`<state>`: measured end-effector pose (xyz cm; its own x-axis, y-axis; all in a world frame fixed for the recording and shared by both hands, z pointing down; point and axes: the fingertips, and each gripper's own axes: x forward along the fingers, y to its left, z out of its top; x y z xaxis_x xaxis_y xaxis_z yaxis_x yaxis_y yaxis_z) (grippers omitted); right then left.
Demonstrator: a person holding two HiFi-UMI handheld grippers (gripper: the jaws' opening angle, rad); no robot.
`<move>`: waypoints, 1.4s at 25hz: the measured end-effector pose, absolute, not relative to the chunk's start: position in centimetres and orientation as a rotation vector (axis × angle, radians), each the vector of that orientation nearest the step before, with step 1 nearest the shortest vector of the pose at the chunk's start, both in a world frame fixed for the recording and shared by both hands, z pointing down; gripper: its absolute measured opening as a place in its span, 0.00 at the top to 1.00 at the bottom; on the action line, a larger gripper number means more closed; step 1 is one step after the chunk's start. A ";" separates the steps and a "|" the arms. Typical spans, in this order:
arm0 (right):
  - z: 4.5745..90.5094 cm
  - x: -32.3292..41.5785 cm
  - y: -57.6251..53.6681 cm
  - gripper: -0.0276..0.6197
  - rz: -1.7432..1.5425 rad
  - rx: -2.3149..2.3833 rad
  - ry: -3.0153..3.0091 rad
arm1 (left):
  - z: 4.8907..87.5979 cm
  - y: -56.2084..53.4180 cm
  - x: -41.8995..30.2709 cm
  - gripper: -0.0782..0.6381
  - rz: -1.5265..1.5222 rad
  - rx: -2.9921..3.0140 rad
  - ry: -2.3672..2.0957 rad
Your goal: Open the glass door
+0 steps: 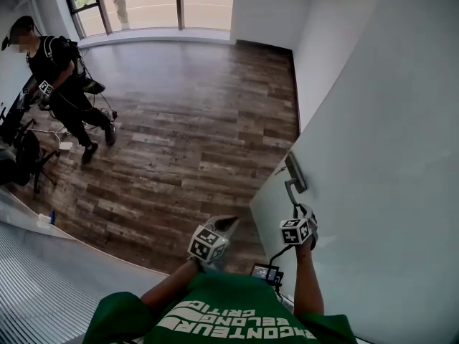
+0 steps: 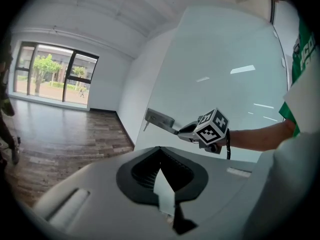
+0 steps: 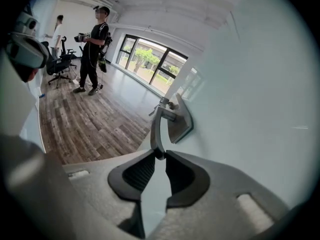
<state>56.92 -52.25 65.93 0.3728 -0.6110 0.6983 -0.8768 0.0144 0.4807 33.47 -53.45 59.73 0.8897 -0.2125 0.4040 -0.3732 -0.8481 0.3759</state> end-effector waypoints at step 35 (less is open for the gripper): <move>66.3 72.3 -51.4 0.86 0.449 1.827 -1.165 | 60.6 -56.9 41.7 0.87 0.453 2.540 -0.506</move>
